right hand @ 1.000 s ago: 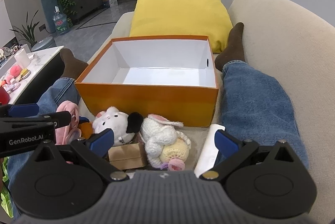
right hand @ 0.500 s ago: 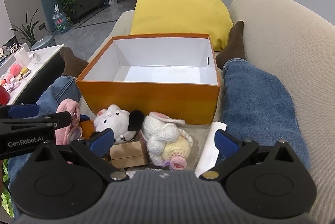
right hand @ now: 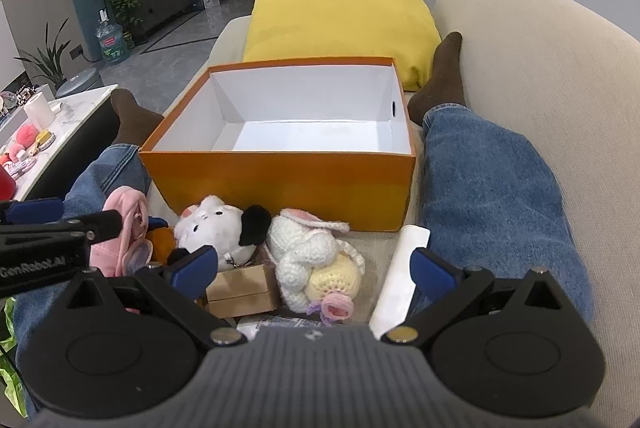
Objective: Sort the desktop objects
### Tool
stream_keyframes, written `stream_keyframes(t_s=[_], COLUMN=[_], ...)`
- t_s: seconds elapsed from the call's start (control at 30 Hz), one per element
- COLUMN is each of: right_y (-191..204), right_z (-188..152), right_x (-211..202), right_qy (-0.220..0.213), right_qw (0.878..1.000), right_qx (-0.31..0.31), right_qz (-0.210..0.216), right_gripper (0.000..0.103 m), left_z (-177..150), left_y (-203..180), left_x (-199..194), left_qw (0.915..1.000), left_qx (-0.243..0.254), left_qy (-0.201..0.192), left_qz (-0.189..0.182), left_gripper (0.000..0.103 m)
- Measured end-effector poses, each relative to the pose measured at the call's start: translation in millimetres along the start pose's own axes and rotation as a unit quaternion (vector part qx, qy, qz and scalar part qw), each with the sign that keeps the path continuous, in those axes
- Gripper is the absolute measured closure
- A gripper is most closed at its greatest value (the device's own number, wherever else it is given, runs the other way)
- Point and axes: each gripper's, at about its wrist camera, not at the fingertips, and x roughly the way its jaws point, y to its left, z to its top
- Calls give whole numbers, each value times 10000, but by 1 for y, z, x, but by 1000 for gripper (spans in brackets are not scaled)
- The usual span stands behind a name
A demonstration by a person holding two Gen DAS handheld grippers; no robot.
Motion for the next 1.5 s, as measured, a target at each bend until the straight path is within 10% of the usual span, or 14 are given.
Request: stream_keyframes(t_s=[0.47, 0.83, 1.5], right_y=[6, 62, 83], right_z=[-5, -10, 45], right_x=[25, 63, 125], right_qy=[537, 1095, 1351], right_qw=[9960, 9761, 9677], right_qx=[155, -359, -412], right_qz=[698, 1840, 2086], right_gripper=[47, 54, 79], left_z=[-14, -29, 55], left_y=[30, 47, 58], left_x=[2, 18, 94], left_qw=[9997, 9982, 9849], left_qx=[-77, -20, -409], left_qy=[203, 574, 1515], left_qz=[90, -161, -730], left_gripper=[30, 37, 38])
